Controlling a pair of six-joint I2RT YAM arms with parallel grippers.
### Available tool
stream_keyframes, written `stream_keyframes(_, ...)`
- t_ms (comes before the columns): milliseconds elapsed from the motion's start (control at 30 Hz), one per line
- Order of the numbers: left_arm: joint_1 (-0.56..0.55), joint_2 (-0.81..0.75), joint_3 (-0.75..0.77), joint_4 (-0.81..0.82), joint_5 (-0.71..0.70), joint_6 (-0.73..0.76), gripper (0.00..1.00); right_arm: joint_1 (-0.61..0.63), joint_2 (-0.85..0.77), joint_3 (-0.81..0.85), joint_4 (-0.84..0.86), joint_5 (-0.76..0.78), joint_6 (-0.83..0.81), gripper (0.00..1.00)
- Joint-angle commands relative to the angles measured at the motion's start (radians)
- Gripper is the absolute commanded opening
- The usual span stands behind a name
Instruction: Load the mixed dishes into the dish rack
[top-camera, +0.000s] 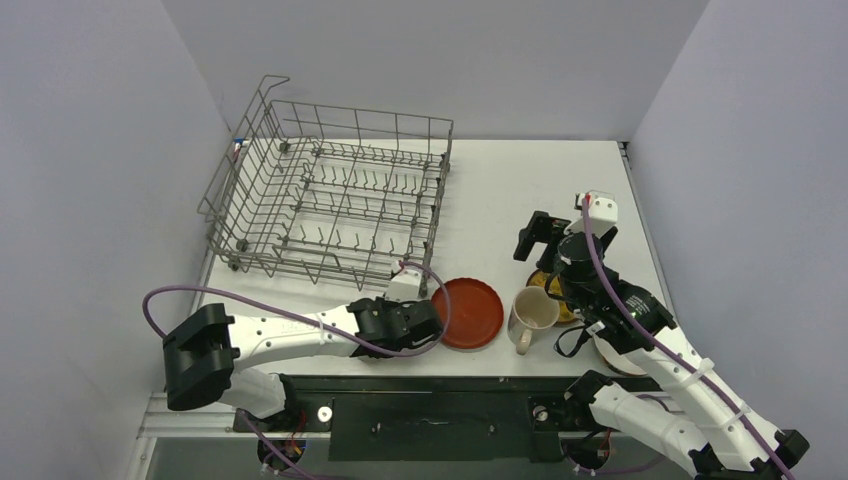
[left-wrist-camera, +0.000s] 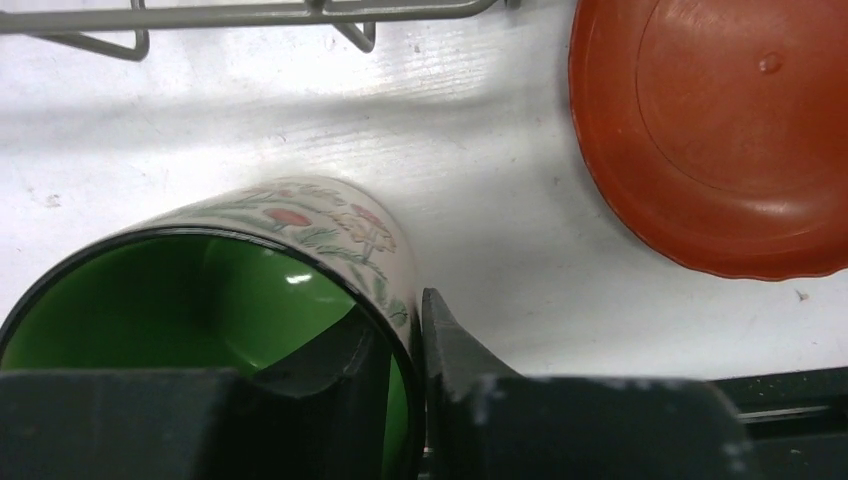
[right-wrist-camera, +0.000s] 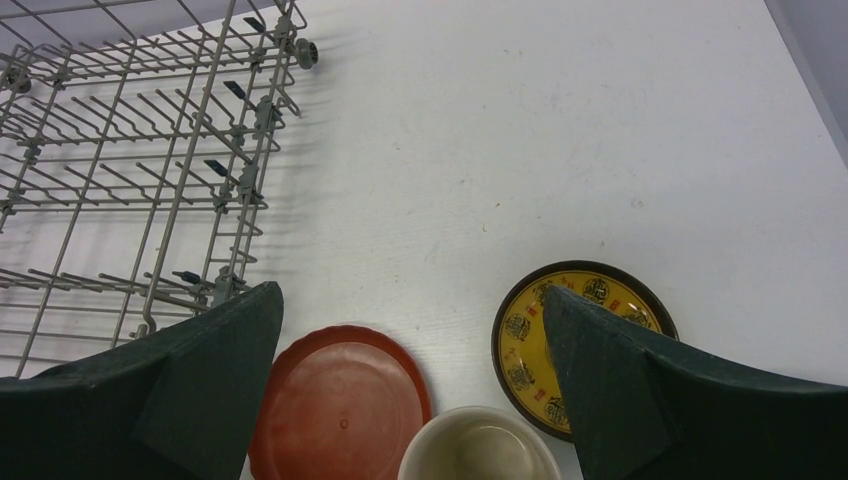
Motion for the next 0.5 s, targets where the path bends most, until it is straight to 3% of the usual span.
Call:
stream_keyframes(0, -0.002, -0.017, 0.075, 0.000, 0.027, 0.062, 0.01, -0.008, 0.002, 0.001, 0.003, 0.017, -0.016, 0.98)
stream_keyframes(133, -0.007, -0.071, 0.132, 0.017, 0.108, 0.141, 0.00, -0.007, 0.001, 0.001, -0.004, 0.022, -0.031, 0.98)
stream_keyframes(233, -0.006, -0.157, 0.149, 0.121, 0.262, 0.223, 0.00, -0.009, 0.000, 0.002, -0.010, 0.024, -0.052, 0.98)
stream_keyframes(467, 0.070, -0.270, 0.188, 0.437, 0.780, 0.202, 0.00, -0.010, -0.014, 0.009, -0.032, 0.002, -0.120, 0.98)
